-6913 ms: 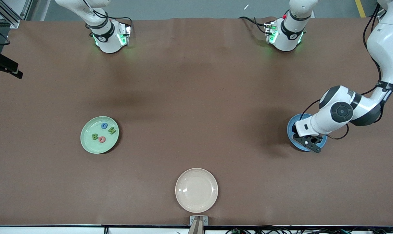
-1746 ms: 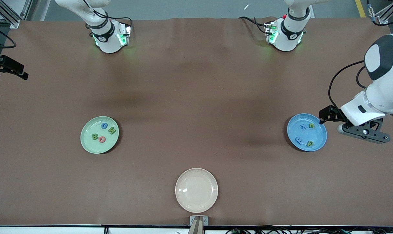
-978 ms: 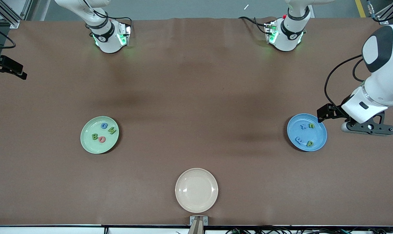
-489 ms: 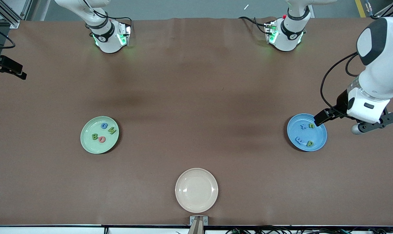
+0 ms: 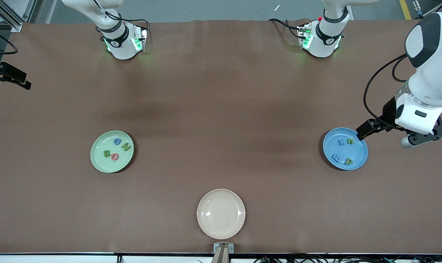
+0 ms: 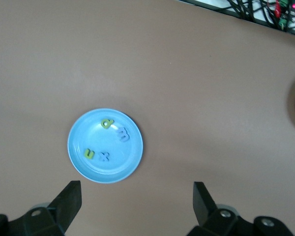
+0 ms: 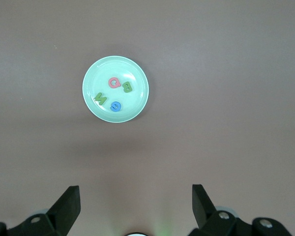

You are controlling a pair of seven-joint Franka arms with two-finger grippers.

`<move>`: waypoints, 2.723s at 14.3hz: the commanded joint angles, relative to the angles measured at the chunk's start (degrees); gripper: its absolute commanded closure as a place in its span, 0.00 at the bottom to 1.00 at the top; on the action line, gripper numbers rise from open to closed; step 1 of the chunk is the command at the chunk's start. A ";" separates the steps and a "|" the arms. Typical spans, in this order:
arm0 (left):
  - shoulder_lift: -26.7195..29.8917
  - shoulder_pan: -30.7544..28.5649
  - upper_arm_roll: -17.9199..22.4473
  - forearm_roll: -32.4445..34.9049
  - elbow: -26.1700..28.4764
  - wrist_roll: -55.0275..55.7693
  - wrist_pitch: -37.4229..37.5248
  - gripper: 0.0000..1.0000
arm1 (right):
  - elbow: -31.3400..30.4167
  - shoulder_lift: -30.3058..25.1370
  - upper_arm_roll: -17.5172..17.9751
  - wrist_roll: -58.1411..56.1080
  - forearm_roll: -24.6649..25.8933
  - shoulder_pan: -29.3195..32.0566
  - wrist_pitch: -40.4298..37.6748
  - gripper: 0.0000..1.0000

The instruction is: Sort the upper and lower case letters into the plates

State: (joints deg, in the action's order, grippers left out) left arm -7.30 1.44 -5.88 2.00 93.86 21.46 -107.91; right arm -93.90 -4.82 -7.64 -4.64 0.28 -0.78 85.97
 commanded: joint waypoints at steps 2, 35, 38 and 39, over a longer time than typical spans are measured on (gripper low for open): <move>1.33 -3.02 0.07 0.02 0.62 -7.48 -0.72 0.00 | -1.99 -1.86 -0.36 -0.63 -0.80 -0.37 1.04 0.00; 7.13 -6.10 -0.98 -3.41 -0.43 -21.20 2.79 0.00 | -2.08 -1.95 -0.27 -3.01 0.69 -0.10 1.39 0.00; 6.95 -5.92 -0.98 -2.97 -1.22 -20.76 2.79 0.00 | -1.99 -1.95 -0.27 -2.74 0.69 -0.19 1.48 0.00; 6.95 -5.92 -1.07 -2.97 -1.75 -20.67 2.97 0.00 | -1.99 -1.95 -0.27 -2.74 0.69 -0.10 1.48 0.00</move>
State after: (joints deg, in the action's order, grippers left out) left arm -0.36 -4.35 -6.85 -0.46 93.41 1.46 -105.43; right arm -93.93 -4.82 -7.95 -7.24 0.46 -0.78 86.60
